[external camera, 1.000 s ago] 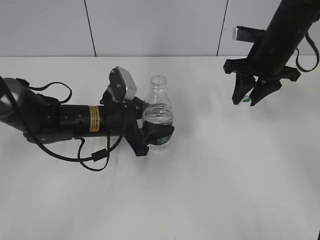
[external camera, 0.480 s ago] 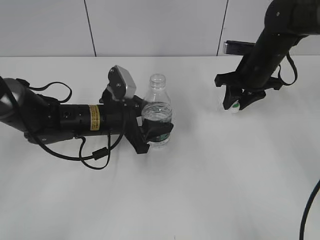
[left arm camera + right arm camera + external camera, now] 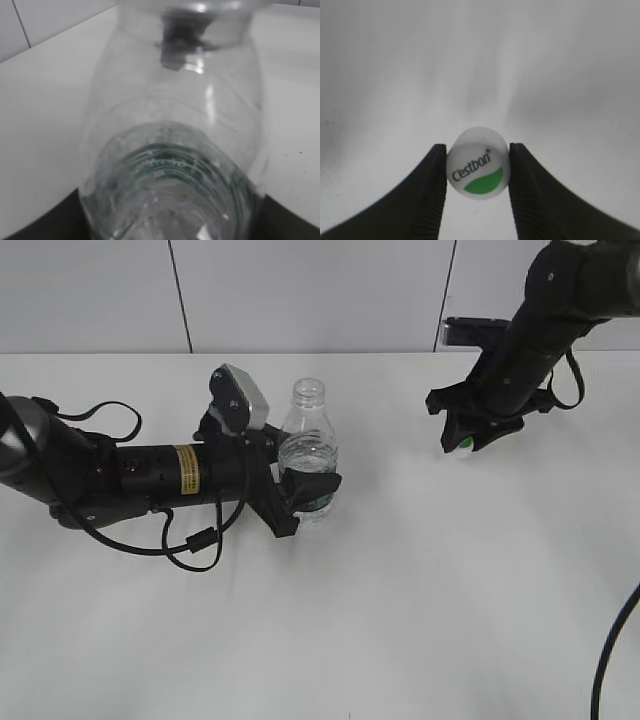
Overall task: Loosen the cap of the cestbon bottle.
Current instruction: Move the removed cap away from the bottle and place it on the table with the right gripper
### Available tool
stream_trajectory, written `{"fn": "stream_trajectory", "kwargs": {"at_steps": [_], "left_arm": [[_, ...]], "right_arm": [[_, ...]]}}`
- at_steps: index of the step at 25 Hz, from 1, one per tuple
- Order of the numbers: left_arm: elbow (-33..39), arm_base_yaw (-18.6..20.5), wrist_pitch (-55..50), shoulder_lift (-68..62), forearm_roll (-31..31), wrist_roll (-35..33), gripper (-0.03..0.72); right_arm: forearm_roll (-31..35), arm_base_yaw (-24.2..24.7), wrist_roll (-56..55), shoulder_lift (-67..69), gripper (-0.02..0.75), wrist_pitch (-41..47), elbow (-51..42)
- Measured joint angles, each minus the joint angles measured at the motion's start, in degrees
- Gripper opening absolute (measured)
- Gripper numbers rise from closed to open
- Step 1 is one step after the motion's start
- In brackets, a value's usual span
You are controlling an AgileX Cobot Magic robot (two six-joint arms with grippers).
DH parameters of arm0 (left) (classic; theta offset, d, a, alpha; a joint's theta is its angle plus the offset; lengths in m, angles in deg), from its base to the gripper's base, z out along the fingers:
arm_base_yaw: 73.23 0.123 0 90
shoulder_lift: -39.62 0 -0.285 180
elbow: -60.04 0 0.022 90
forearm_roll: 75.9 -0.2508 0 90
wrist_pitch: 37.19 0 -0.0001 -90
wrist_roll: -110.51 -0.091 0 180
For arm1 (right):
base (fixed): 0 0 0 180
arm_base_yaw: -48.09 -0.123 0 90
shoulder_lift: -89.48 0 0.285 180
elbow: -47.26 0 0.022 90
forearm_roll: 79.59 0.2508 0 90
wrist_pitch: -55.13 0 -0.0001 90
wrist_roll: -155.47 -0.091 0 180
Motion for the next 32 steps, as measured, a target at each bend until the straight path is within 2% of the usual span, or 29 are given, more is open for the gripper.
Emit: {"fn": "stream_trajectory", "kwargs": {"at_steps": [9, 13, 15, 17, 20, 23, 30, 32], "left_arm": [[0.0, 0.0, 0.0, 0.0, 0.1, -0.1, 0.406], [0.0, 0.0, 0.0, 0.0, 0.1, -0.1, 0.406], [0.0, 0.0, 0.0, 0.0, 0.1, -0.1, 0.406], [0.0, 0.0, 0.0, 0.0, 0.1, -0.1, 0.406], [0.0, 0.0, 0.0, 0.0, 0.1, -0.1, 0.406], [0.0, 0.0, 0.0, 0.0, 0.1, -0.1, 0.406], [0.0, 0.0, 0.0, 0.0, -0.3, -0.1, 0.406], [0.0, 0.0, 0.0, 0.0, -0.5, -0.1, 0.432]], "right_arm": [[0.1, 0.0, 0.3, 3.1, 0.291, 0.7, -0.2], [2.3, 0.0, 2.9, 3.1, 0.301, 1.6, -0.2], [4.1, 0.0, 4.9, 3.1, 0.351, 2.3, -0.2], [5.9, 0.0, 6.5, 3.1, 0.442, 3.1, -0.2], [6.8, 0.0, 7.8, 3.1, 0.538, 3.6, -0.2], [6.9, 0.0, 8.1, 3.1, 0.568, 4.9, 0.0], [7.0, 0.0, 8.1, 2.7, 0.577, 6.1, 0.2], [7.0, 0.0, 8.1, 2.3, 0.577, 6.1, 0.3]]}}
